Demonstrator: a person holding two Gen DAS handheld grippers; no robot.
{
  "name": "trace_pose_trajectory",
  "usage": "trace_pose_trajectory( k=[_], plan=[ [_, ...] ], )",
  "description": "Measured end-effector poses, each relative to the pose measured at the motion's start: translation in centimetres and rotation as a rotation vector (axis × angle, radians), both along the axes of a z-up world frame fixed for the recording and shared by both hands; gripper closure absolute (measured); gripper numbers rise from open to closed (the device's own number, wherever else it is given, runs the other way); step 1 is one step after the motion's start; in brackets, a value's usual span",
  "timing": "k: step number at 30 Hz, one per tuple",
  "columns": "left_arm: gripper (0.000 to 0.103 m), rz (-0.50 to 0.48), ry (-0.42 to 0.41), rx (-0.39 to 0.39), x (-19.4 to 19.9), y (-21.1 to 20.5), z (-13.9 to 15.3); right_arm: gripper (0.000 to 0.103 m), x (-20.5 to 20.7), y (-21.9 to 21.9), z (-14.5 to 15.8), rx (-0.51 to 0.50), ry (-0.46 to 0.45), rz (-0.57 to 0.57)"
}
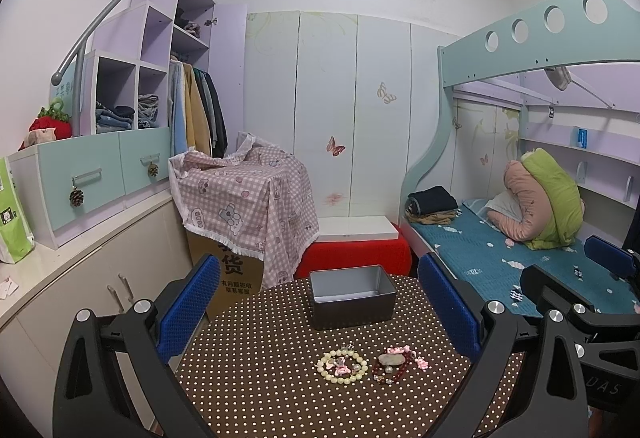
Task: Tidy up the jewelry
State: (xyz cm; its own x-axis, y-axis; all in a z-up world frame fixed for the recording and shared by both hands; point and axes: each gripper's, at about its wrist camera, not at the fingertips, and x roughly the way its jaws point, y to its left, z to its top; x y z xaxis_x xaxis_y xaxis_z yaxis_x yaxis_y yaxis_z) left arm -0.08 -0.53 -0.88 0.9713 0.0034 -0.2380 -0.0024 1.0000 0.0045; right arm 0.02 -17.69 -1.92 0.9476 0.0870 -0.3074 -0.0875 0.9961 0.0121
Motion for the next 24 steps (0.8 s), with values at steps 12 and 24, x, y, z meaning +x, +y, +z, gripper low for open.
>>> trace_pose_trajectory(
  k=[12,24],
  plan=[
    [0.007,-0.002,0.009,0.002,0.8,-0.2,-0.2,0.01,0.8,0.2,-0.3,0.0,0.014,-0.004],
    [0.007,0.001,0.039,0.008,2.4,0.2,-0.7,0.01,2.4,0.3,-0.8,0.0,0.044,-0.004]
  ],
)
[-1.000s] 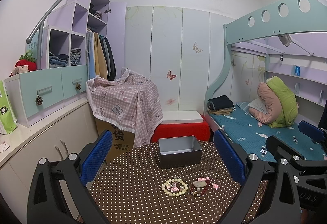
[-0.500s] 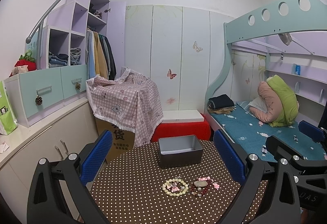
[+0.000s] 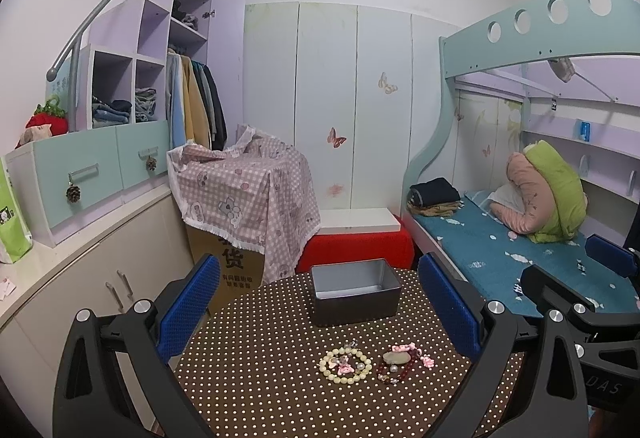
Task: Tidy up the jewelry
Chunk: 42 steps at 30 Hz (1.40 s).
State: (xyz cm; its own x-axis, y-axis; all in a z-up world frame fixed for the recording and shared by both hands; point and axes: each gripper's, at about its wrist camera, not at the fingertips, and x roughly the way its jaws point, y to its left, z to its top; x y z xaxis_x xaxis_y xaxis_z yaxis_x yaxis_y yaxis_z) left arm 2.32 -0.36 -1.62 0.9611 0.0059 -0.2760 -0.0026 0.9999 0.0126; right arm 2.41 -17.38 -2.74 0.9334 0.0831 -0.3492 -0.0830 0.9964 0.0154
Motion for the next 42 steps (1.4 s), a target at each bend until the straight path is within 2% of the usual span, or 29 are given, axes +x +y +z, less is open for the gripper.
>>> trace_pose_trajectory(
  k=[11,19,27,32,36,42],
  plan=[
    [0.007,-0.025,0.09,-0.006,3.0,0.7,-0.6,0.01,2.4,-0.3,-0.6,0.022,0.043,-0.008],
    [0.007,-0.023,0.188,-0.02,6.1,2.0,-2.8,0.01,4.9,-1.0,-2.7,0.037,0.117,-0.028],
    [0.007,0.031,0.423,-0.065,11.1,4.5,-9.8,0.01,8.6,-1.4,-8.3,0.038,0.28,-0.034],
    [0.007,0.03,0.569,-0.101,13.7,4.8,-14.4,0.01,10.5,-0.9,-12.7,-0.01,0.382,-0.02],
    [0.007,0.011,0.65,-0.079,14.8,4.4,-17.0,0.01,11.6,-0.9,-15.7,0.003,0.451,-0.015],
    [0.006,0.03,0.708,-0.035,15.7,4.5,-19.1,0.01,12.9,-1.0,-17.7,0.012,0.49,-0.021]
  ],
)
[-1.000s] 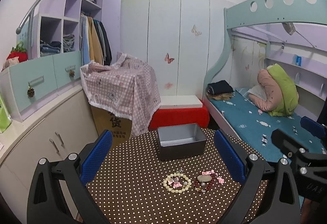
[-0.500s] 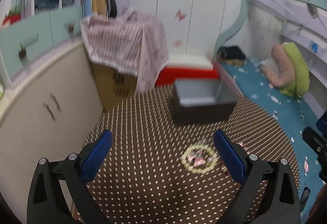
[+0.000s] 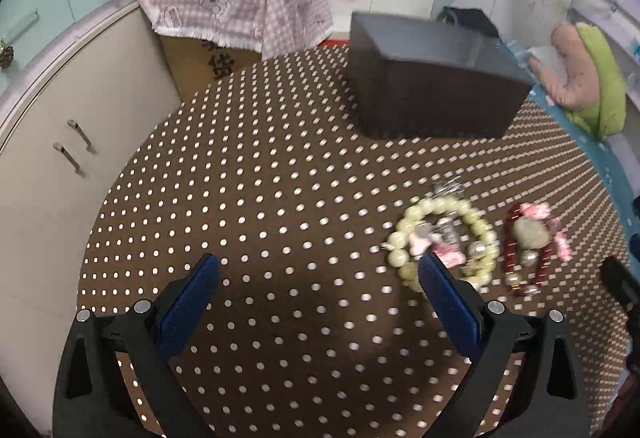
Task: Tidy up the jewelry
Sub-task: 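Lower the left tool onto the cream bead bracelet and close on it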
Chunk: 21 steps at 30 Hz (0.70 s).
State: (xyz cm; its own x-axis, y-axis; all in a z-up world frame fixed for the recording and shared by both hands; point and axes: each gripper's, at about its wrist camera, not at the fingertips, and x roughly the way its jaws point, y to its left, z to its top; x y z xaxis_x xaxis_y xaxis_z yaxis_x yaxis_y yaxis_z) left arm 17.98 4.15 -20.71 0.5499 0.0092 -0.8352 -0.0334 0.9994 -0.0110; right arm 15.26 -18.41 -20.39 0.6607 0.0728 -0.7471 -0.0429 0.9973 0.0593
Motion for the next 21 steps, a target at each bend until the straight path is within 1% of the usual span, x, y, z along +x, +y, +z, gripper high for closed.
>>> trace_pose_trajectory(
  k=[1,5,7,8,11,12,14,16,18,20,21],
  plan=[
    [0.006,0.007,-0.013,-0.007,0.0,0.2,-0.1,0.01,0.1,0.0,-0.1,0.001,0.003,0.0],
    [0.006,0.013,-0.004,-0.027,0.7,0.6,-0.3,0.01,0.7,0.2,-0.5,0.003,0.014,0.005],
    [0.006,0.004,-0.01,0.032,0.8,0.4,-0.6,0.01,0.7,0.2,-0.5,0.002,0.02,0.008],
    [0.006,0.0,-0.013,0.038,0.9,0.4,-0.6,0.01,0.8,0.2,-0.6,0.001,0.022,0.009],
    [0.008,0.001,0.001,0.021,1.2,0.6,-0.7,0.01,0.8,0.2,-0.7,0.003,0.032,0.008],
    [0.012,-0.014,-0.003,0.02,1.1,0.5,-0.6,0.01,0.8,0.2,-0.9,0.001,0.034,0.008],
    [0.025,-0.056,-0.027,0.018,1.3,0.7,-0.5,0.01,1.0,0.2,-1.0,-0.001,0.039,0.009],
    [0.051,-0.092,-0.052,0.019,0.9,0.6,-0.3,0.01,0.9,0.2,-1.2,0.003,0.045,0.009],
    [0.057,-0.117,-0.064,0.021,0.8,0.4,-0.2,0.01,0.9,0.1,-1.4,0.009,0.051,0.007],
    [0.072,-0.12,-0.066,0.022,0.7,0.4,0.0,0.01,0.8,0.2,-1.5,0.011,0.052,0.009],
    [0.092,-0.123,-0.068,0.021,0.7,0.4,0.0,0.01,0.8,0.3,-1.5,0.01,0.053,0.011]
  ],
)
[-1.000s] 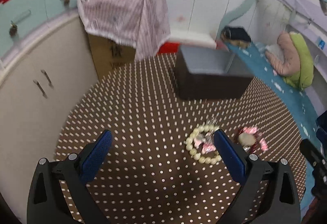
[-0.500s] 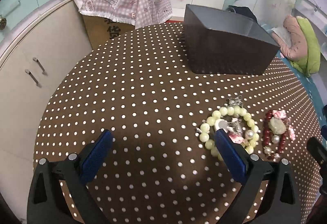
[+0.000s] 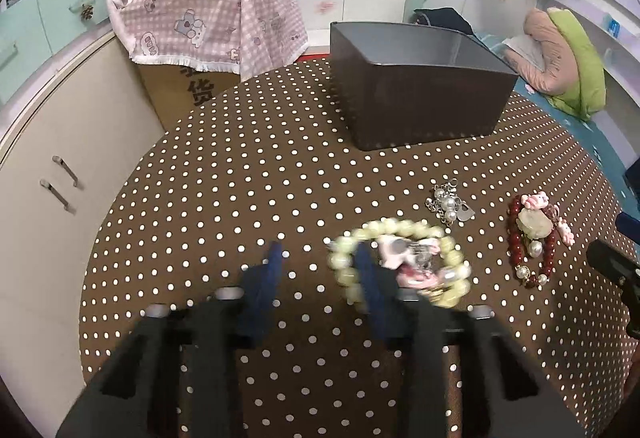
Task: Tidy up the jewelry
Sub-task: 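Lower the left tool onto the cream bead bracelet and close on it, then grasp the red bead bracelet with the right tool while the left tool holds the cream bracelet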
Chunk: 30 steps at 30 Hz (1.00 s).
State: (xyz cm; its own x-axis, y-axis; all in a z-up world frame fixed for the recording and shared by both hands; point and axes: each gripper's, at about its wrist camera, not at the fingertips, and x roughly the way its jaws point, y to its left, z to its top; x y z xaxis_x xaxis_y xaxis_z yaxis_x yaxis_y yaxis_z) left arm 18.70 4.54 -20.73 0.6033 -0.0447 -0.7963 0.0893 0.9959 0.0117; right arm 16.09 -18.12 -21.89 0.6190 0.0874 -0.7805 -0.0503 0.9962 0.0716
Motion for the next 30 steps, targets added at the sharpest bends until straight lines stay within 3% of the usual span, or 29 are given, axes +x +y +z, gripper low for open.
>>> trace_pose_trajectory(
  k=[3,6,12,16,22,24,30],
  plan=[
    [0.095,-0.021,0.007,-0.061,0.3,0.5,0.1,0.01,-0.1,0.3,-0.1,0.0,0.005,0.007],
    [0.095,-0.05,0.006,-0.19,0.3,1.3,0.5,0.01,-0.3,0.6,-0.1,0.0,0.005,0.018],
    [0.095,-0.145,-0.063,-0.322,-1.5,1.1,3.9,0.01,-0.5,0.9,0.3,0.012,-0.005,0.032],
    [0.096,-0.192,-0.092,-0.354,-2.9,0.8,5.6,0.01,-0.8,1.8,0.6,0.024,-0.019,0.065],
    [0.095,-0.208,-0.116,-0.318,-4.7,0.6,7.0,0.012,-0.7,4.5,0.6,0.015,-0.024,0.16],
    [0.095,-0.206,-0.116,-0.296,-5.4,0.7,7.0,0.042,-0.6,5.3,0.5,0.019,-0.013,0.185],
    [0.095,-0.193,-0.096,-0.284,-6.2,1.8,6.2,0.061,0.1,7.7,-0.1,0.017,0.023,0.249]
  ],
)
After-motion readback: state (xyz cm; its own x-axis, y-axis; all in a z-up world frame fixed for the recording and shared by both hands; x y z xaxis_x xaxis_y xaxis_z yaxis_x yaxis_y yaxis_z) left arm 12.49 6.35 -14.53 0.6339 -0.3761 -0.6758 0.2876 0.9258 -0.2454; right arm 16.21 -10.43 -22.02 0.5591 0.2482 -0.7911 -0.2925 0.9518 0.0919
